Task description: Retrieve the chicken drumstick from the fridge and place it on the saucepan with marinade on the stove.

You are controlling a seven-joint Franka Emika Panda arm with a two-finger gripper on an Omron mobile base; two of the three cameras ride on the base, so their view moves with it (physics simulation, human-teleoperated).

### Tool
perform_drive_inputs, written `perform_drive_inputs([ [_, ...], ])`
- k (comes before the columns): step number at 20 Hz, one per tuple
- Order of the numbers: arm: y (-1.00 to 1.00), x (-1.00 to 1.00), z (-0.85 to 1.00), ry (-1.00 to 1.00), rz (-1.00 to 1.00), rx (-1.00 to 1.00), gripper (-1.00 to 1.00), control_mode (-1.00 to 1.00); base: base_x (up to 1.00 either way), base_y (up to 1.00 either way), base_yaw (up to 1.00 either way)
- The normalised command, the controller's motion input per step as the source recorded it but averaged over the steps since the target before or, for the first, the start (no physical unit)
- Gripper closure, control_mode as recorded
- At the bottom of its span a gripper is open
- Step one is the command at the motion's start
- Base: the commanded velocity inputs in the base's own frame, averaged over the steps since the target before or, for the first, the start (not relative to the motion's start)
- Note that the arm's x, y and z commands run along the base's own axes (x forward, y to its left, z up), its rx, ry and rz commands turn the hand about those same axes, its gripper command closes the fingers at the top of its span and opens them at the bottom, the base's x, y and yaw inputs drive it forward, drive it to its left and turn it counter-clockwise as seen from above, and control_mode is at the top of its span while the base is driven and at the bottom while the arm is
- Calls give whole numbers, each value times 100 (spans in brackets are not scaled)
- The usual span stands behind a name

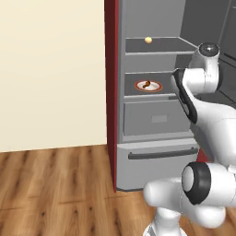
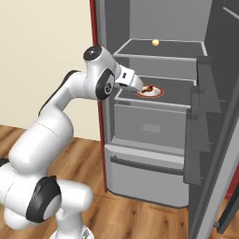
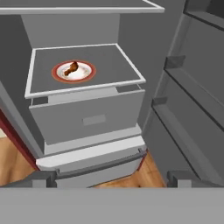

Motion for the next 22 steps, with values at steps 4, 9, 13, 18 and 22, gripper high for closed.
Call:
perform_drive_inputs([
  [4, -18, -36, -2, -1, 13, 0, -100, -100, 0, 0, 0],
  [9, 28, -72, 0, -11, 12, 0, -100, -100, 0, 0, 0],
  [13, 19, -25, 0, -3, 8, -1, -100, -100, 0, 0, 0],
  [18, 0, 0, 0, 0, 0, 0, -100, -100, 0, 0, 0],
  [22, 0, 5, 0, 0, 0, 0, -100, -100, 0, 0, 0],
])
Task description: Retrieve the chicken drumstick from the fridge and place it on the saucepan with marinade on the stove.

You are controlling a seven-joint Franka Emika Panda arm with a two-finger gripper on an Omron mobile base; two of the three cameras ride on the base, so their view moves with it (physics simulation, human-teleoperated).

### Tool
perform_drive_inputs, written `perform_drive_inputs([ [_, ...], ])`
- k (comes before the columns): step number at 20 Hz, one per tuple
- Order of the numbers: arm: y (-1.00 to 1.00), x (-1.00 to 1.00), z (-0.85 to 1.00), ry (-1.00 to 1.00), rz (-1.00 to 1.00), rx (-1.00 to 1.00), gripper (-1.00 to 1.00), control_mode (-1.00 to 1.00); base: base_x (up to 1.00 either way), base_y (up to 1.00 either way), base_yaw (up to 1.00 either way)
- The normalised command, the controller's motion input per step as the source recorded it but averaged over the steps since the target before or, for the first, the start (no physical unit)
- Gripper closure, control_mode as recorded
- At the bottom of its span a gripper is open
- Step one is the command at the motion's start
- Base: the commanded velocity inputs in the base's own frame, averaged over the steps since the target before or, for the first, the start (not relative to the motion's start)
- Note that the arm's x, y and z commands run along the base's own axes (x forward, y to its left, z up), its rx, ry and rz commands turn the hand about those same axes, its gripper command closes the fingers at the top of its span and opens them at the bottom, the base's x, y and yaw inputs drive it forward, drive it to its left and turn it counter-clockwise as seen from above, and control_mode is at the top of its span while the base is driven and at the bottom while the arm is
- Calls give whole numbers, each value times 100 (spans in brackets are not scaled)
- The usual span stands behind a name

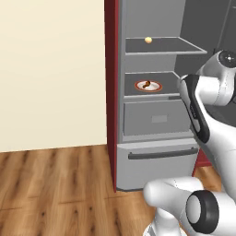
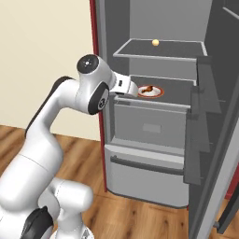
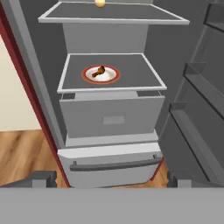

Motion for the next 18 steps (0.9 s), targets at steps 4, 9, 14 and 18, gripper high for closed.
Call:
perform_drive_inputs([
  [4, -8, 3, -1, 0, 2, 0, -100, 100, 0, -14, 2],
  [9, 0, 0, 0, 0, 0, 0, -100, 100, 21, -19, 3],
  [14, 0, 0, 0, 0, 0, 0, -100, 100, 53, 6, 0],
  [18, 0, 0, 0, 0, 0, 0, -100, 100, 53, 7, -1],
])
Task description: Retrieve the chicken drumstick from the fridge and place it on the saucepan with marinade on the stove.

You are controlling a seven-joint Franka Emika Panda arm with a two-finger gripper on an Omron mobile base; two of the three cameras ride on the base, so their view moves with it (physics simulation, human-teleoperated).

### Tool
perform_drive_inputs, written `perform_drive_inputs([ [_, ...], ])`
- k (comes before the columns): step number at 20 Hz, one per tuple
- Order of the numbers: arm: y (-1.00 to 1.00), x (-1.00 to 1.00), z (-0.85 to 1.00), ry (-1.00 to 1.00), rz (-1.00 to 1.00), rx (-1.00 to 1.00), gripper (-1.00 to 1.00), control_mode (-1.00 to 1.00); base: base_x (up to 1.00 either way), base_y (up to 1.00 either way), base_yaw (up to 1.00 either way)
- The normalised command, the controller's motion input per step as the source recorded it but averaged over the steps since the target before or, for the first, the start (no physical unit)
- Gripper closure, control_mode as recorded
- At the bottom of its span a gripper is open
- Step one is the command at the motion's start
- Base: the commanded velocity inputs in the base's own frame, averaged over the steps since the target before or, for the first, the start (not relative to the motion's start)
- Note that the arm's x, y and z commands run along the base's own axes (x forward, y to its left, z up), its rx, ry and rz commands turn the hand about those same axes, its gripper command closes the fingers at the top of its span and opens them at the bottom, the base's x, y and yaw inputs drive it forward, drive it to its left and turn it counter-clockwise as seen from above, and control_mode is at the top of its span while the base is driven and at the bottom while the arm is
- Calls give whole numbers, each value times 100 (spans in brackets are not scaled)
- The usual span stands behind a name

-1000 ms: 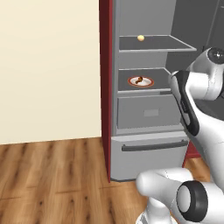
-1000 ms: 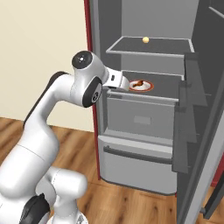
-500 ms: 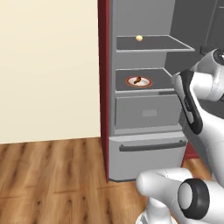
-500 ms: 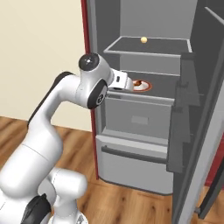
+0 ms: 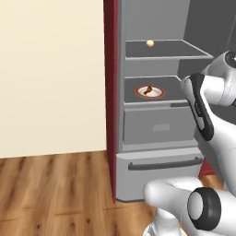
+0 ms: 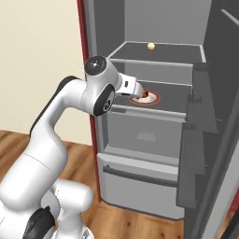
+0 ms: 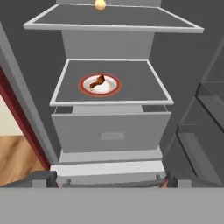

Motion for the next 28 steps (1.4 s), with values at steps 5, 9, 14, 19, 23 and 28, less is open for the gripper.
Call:
perform_drive_inputs([
  [5, 0, 0, 0, 0, 0, 0, -100, 100, 68, 15, -2],
  [9, 0, 0, 0, 0, 0, 0, -100, 100, 76, 18, -3],
  [14, 0, 0, 0, 0, 0, 0, -100, 100, 23, 0, 0],
  [19, 0, 0, 0, 0, 0, 0, -100, 100, 48, 13, 0],
  [23, 0, 0, 0, 0, 0, 0, -100, 100, 70, 18, -1],
  [28, 0, 0, 0, 0, 0, 0, -100, 100, -9, 0, 0],
])
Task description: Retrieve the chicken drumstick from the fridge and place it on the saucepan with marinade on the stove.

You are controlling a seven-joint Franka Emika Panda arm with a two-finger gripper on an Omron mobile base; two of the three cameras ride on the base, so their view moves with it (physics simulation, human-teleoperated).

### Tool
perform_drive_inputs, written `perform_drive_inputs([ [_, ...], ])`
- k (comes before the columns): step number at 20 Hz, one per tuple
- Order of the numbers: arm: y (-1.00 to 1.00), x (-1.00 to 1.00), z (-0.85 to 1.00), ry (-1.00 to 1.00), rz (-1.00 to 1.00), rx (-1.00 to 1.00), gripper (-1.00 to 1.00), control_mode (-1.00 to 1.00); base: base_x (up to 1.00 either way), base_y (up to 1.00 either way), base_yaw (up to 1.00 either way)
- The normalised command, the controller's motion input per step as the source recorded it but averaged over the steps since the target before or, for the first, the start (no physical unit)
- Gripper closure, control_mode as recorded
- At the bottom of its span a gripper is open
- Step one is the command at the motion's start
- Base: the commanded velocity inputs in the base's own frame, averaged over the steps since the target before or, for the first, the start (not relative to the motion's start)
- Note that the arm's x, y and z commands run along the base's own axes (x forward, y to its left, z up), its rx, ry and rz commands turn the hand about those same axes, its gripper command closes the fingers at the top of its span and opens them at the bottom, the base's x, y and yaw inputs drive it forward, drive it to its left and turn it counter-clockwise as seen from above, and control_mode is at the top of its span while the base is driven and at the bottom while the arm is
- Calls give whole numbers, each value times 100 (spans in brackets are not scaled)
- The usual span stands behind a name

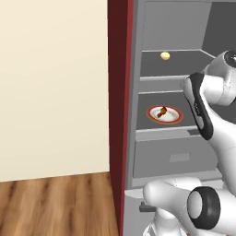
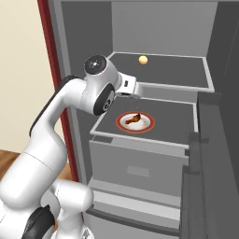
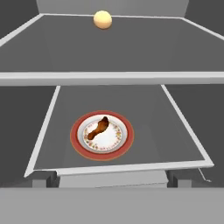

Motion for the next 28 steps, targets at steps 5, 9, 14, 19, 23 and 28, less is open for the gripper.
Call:
perform_drive_inputs([
  [5, 50, -24, -6, 3, 0, 1, -100, -100, 0, 0, 0],
  [9, 29, -2, -30, 6, 0, 9, -100, -100, 0, 0, 0],
  [14, 0, 5, -37, 3, -1, 1, -100, -100, 0, 0, 0],
  [19, 0, 9, -41, 3, -1, 0, -100, -100, 0, 0, 0],
  [23, 1, 18, -50, 5, -4, 0, -100, -100, 0, 0, 0],
  [28, 0, 45, -44, 8, -6, 5, -100, -100, 0, 0, 0],
])
